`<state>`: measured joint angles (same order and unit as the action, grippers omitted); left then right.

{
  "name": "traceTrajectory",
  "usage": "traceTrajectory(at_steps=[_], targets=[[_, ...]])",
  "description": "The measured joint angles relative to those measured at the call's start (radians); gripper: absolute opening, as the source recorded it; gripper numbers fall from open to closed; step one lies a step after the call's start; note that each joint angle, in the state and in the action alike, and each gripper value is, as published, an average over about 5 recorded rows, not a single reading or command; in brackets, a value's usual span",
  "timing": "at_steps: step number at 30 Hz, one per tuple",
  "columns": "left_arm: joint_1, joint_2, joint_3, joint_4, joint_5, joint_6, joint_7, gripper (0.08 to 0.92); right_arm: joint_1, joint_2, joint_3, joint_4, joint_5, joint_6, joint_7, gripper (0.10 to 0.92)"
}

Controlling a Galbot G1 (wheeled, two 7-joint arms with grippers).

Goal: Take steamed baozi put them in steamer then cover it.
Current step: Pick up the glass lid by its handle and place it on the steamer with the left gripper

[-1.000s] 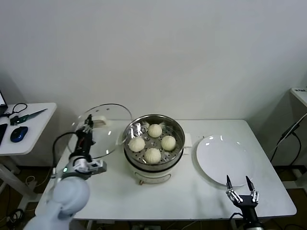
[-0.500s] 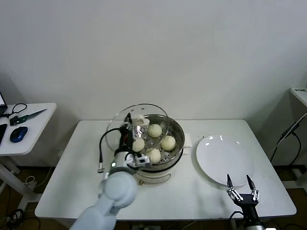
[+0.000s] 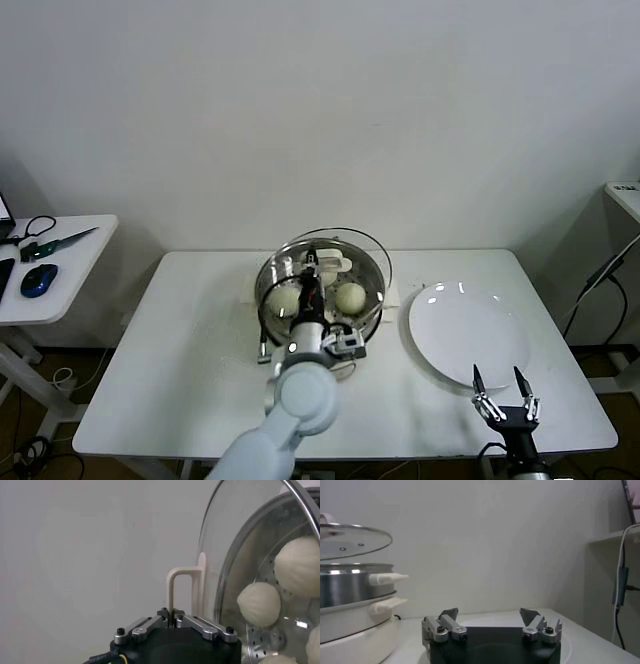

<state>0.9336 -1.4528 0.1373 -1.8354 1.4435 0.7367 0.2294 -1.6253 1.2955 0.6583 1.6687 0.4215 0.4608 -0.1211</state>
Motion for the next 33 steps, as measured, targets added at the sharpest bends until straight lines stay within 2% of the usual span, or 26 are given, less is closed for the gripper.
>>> traceTrajectory(at_steps=[33], targets=[[0.024, -0.043, -0.019, 0.11, 0.135, -0.022, -0.007, 0.137, 0.0, 0.017, 0.003, 0.009, -0.009, 0.016, 0.004, 0.823]])
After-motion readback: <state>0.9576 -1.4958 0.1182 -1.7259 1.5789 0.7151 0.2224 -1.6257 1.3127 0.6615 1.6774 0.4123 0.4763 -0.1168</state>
